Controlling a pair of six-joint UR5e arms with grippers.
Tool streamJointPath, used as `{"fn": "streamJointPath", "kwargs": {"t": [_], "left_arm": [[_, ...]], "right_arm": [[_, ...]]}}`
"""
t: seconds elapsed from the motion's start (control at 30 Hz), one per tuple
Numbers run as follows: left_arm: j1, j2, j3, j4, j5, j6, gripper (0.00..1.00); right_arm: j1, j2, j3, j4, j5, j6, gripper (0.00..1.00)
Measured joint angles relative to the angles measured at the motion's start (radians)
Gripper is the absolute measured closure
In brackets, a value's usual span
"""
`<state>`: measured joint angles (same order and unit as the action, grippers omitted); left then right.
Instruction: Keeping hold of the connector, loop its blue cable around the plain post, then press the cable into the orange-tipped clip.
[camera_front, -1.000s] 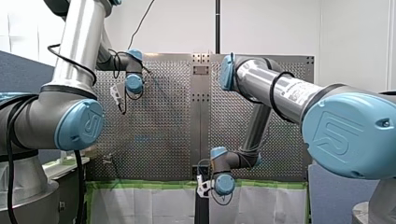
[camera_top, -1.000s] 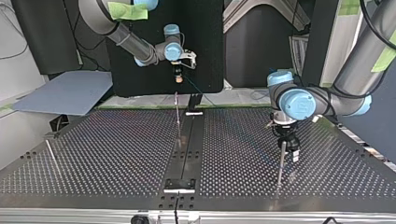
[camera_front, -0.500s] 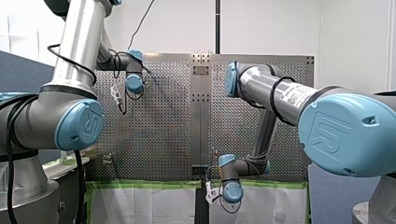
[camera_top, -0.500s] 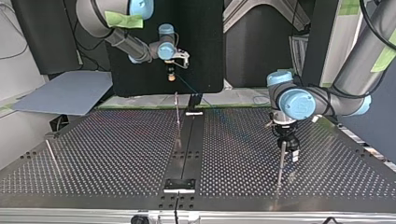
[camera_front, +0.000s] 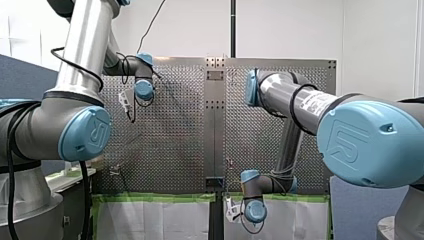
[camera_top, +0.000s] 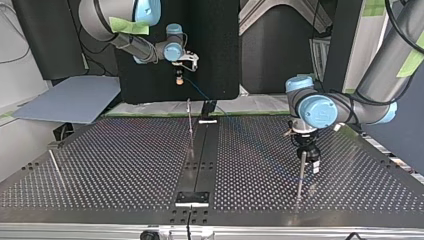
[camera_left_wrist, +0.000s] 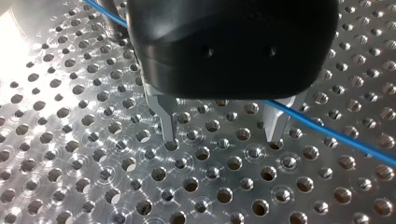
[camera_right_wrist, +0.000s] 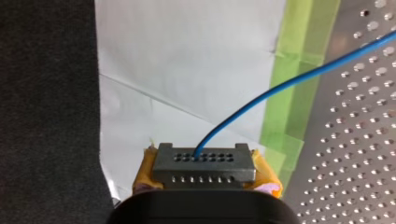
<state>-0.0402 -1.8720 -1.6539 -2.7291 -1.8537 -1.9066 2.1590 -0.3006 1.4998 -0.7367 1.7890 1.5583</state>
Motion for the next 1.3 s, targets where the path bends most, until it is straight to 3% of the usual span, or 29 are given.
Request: {"fn": "streamJointPath", "kwargs": {"t": [0.17,0.33,0.5,0.83,1.3], "left_arm": [[-0.002,0.0,0.0,0.0,0.0,0.0,0.09],[-0.002,0.0,0.0,-0.004,-0.007,-0.002,0.09],[-0.002,0.0,0.001,-0.005,-0.009,-0.007,0.09],[-0.007,0.0,0.0,-0.018,-0.017,-0.009,0.09],[-0.022,0.0,0.0,-0.031,-0.028,-0.027,0.09]], "right_arm": [[-0.001,0.01,0.002,-0.009,0.001,-0.02,1.0],[0.007,-0.021,0.015,0.001,0.008,-0.042,1.0],[0.003,-0.068,0.058,-0.032,0.022,-0.041,1.0],[0.0,-0.17,0.16,-0.133,0.081,-0.041,1.0],[0.011,-0.291,0.281,-0.208,0.089,-0.038,1.0]]}}
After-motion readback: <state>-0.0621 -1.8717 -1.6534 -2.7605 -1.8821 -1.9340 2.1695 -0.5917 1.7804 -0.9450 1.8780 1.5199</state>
